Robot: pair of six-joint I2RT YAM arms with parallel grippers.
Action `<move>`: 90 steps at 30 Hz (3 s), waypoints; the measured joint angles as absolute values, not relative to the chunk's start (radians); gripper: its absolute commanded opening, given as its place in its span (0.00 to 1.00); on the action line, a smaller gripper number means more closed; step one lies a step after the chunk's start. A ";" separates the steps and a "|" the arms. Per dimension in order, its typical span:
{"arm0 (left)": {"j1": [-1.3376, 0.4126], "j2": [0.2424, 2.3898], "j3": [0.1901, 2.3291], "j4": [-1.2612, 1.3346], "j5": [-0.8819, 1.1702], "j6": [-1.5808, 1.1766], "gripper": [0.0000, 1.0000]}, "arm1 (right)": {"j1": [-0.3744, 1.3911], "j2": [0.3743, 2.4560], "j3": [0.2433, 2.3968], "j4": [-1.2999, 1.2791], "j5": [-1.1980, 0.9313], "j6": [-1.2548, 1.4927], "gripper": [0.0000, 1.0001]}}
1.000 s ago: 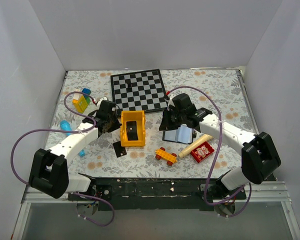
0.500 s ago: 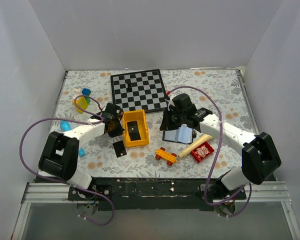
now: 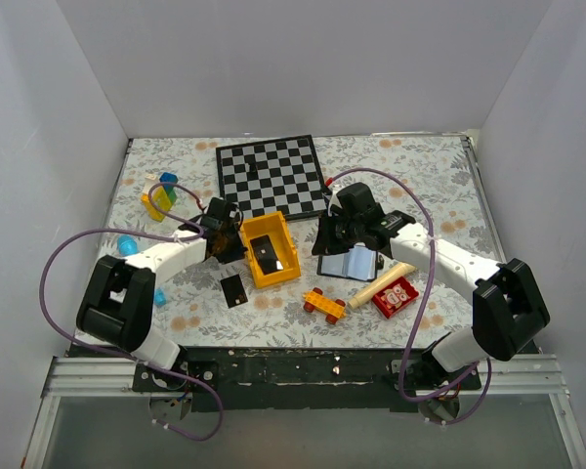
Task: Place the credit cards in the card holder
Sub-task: Move the credit card to the corner of the board.
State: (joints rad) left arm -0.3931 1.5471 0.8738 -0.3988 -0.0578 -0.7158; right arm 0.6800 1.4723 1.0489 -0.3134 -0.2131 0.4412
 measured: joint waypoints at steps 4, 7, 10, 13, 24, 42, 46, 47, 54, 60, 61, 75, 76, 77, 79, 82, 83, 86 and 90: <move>-0.393 1.524 0.823 -0.403 -0.068 -0.719 0.00 | 0.680 1.472 1.049 -0.313 -0.218 0.441 0.18; -0.393 1.527 0.796 -0.416 -0.071 -0.723 0.00 | 0.680 1.472 1.049 -0.313 -0.223 0.441 0.18; -0.393 1.534 0.793 -0.427 -0.072 -0.728 0.00 | 0.680 1.467 1.039 -0.310 -0.224 0.441 0.18; -0.398 1.533 0.791 -0.426 -0.077 -0.739 0.00 | 0.680 1.451 1.018 -0.311 -0.224 0.441 0.18; -0.490 1.403 0.670 -0.442 -0.086 -0.849 0.00 | 0.680 1.407 0.974 -0.302 -0.224 0.442 0.18; -0.514 1.308 0.888 -0.644 -0.245 -0.835 0.39 | 0.680 1.392 0.958 -0.289 -0.231 0.441 0.19; -0.479 1.393 0.913 -0.646 -0.269 -0.810 0.37 | 0.680 1.392 0.958 -0.289 -0.231 0.441 0.19; -0.474 1.423 0.911 -0.652 -0.273 -0.807 0.37 | 0.680 1.392 0.958 -0.289 -0.231 0.440 0.19; -0.472 1.501 0.836 -0.675 -0.282 -0.822 0.36 | 0.680 1.392 0.958 -0.289 -0.232 0.438 0.19; -0.467 1.508 0.814 -0.672 -0.290 -0.840 0.32 | 0.680 1.392 0.958 -0.290 -0.236 0.429 0.19; -0.467 1.507 0.811 -0.670 -0.291 -0.843 0.32 | 0.680 1.392 0.958 -0.291 -0.236 0.426 0.19; -0.551 1.427 0.725 -0.619 -0.303 -0.944 0.30 | 0.680 1.393 0.952 -0.287 -0.245 0.415 0.19; -0.572 1.421 0.720 -0.619 -0.299 -0.957 0.30 | 0.680 1.394 0.950 -0.289 -0.246 0.415 0.19; -0.587 1.418 0.718 -0.619 -0.295 -0.966 0.30 | 0.680 1.394 0.947 -0.287 -0.246 0.415 0.19; -0.622 1.413 0.713 -0.620 -0.291 -0.991 0.30 | 0.680 1.394 0.942 -0.287 -0.247 0.415 0.19; -0.668 1.406 0.702 -0.615 -0.279 -1.026 0.28 | 0.680 1.394 0.933 -0.288 -0.249 0.415 0.19; -0.678 1.400 0.697 -0.615 -0.279 -1.038 0.28 | 0.680 1.394 0.932 -0.288 -0.250 0.415 0.19; -0.700 1.378 0.683 -0.617 -0.277 -1.068 0.32 | 0.680 1.394 0.931 -0.287 -0.251 0.415 0.20; -0.711 1.377 0.711 -0.714 -0.282 -1.081 0.35 | 0.680 1.394 0.931 -0.287 -0.254 0.414 0.20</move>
State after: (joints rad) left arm -0.7109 1.3769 0.7109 -0.7139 -0.2817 -1.0809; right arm 0.6800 1.3941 0.9306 -0.2874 -0.2543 0.4141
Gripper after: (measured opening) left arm 0.337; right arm 0.196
